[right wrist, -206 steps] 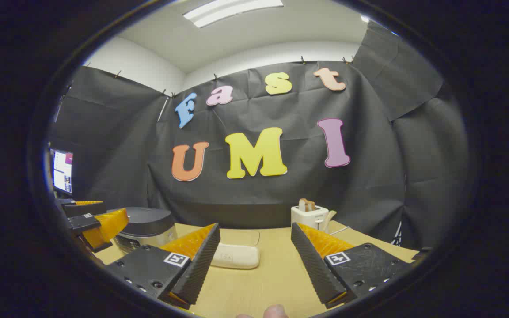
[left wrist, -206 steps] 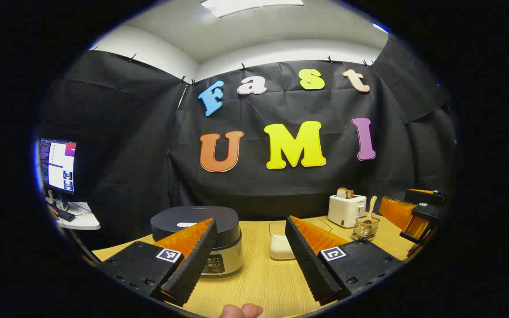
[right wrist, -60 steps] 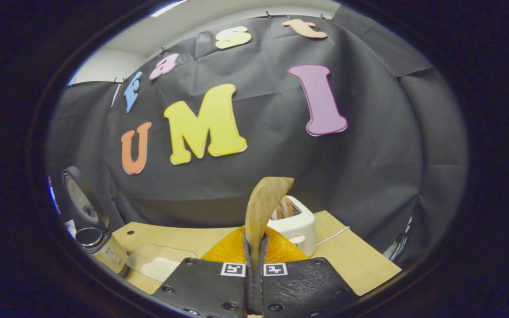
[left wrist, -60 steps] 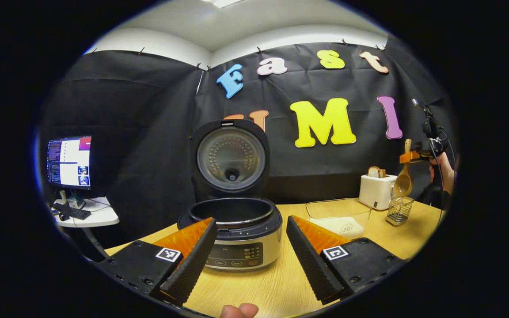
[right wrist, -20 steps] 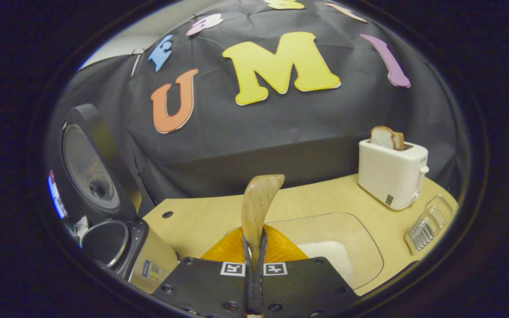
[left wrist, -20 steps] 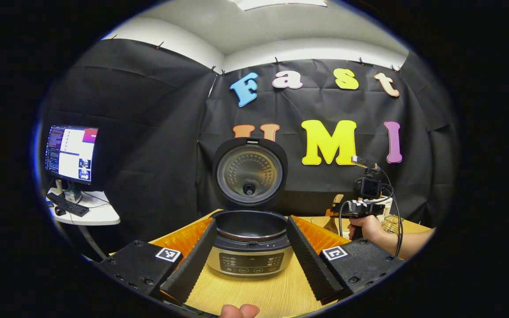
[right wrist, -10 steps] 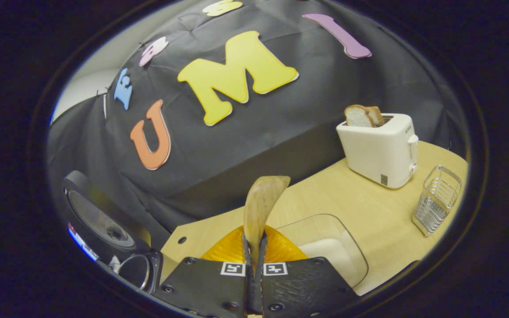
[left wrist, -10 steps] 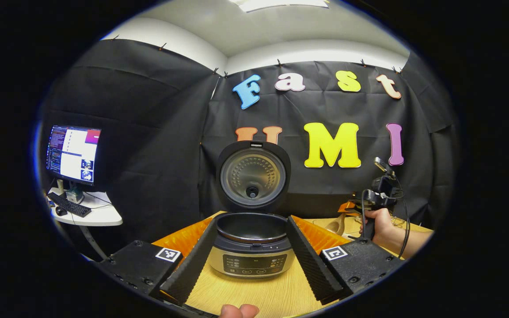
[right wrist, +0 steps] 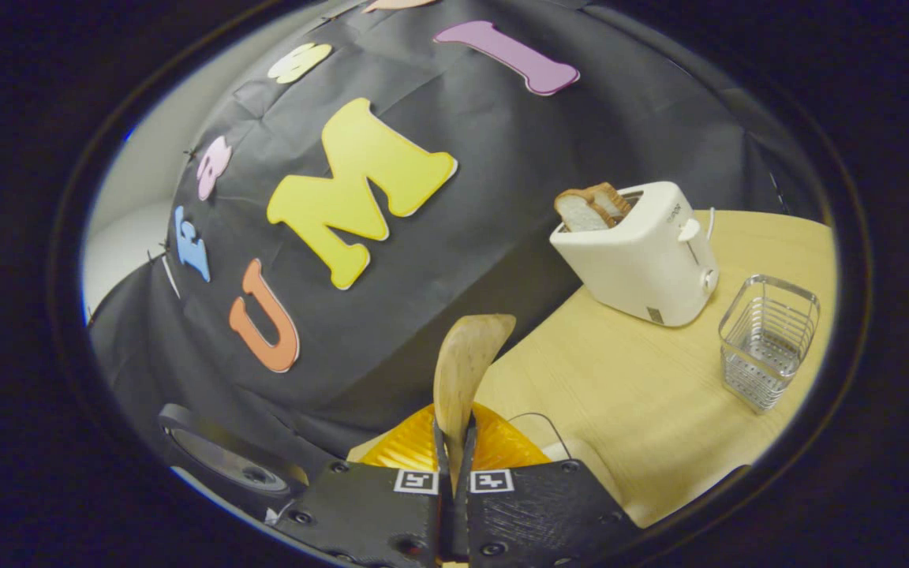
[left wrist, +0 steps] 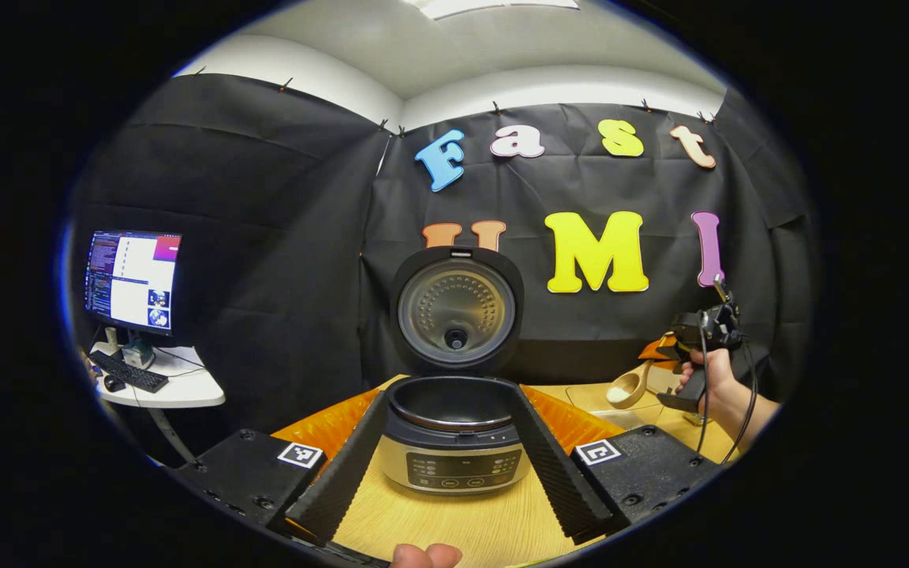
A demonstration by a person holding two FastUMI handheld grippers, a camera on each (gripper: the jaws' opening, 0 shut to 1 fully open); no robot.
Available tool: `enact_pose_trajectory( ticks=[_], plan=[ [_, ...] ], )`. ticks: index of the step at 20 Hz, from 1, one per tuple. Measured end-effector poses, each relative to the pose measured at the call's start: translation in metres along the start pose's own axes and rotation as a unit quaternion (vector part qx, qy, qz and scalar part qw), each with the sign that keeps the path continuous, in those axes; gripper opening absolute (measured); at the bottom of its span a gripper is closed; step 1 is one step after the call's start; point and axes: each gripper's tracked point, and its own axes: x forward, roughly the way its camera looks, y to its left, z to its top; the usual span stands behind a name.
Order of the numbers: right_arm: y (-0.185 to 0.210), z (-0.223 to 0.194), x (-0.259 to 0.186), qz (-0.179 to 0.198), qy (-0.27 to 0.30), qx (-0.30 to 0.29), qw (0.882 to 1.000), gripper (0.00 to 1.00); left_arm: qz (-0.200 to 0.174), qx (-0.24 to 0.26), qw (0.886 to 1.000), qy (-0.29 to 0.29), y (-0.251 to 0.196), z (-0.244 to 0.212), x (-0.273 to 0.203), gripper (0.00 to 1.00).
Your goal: Close the left gripper, press the button to open the rice cooker; take a wooden spoon from the chopstick holder with the right hand, scoop a spoonful of rice and pour it into the rice cooker, then put the wooden spoon back into the chopstick holder.
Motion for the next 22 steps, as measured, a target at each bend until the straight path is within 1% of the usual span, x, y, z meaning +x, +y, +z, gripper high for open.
enact_pose_trajectory(
  ticks=[2, 5, 7, 9, 11, 15, 17, 19, 22],
  plan=[
    [0.007, 0.007, -0.006, 0.012, -0.004, 0.006, 1.0, 0.0, 0.008, 0.009, 1.0, 0.001, 0.007, -0.002, 0.002, 1.0],
    [0.045, 0.013, -0.021, 0.044, -0.005, 0.02, 0.999, 0.0, 0.026, 0.033, 0.999, 0.011, 0.023, -0.01, 0.005, 1.0],
    [0.072, 0.007, -0.028, 0.07, 0.015, 0.038, 0.997, 0.0, 0.032, 0.036, 0.999, 0.009, 0.028, -0.009, 0.005, 1.0],
    [0.101, -0.003, -0.032, 0.093, 0.037, 0.058, 0.993, 0.0, 0.025, 0.031, 0.999, 0.01, 0.026, -0.01, 0.006, 1.0],
    [0.128, -0.013, -0.036, 0.107, 0.051, 0.063, 0.991, 0.0, 0.024, 0.033, 0.999, 0.014, 0.028, -0.011, 0.005, 1.0],
    [0.189, -0.035, -0.038, 0.132, 0.062, 0.03, 0.989, 0.0, 0.028, 0.042, 0.999, 0.011, 0.037, -0.008, 0.003, 1.0],
    [0.218, -0.048, -0.037, 0.141, 0.063, -0.014, 0.988, 0.0, 0.037, 0.043, 0.998, 0.015, 0.051, -0.012, 0.004, 1.0],
    [0.241, -0.059, -0.041, 0.15, 0.059, -0.047, 0.986, 0.0, 0.057, 0.041, 0.997, 0.022, 0.065, -0.015, 0.003, 1.0],
    [0.264, -0.073, -0.043, 0.161, 0.063, -0.074, 0.982, 0.0, 0.059, 0.027, 0.998, 0.023, 0.071, -0.014, 0.002, 1.0]
  ],
)
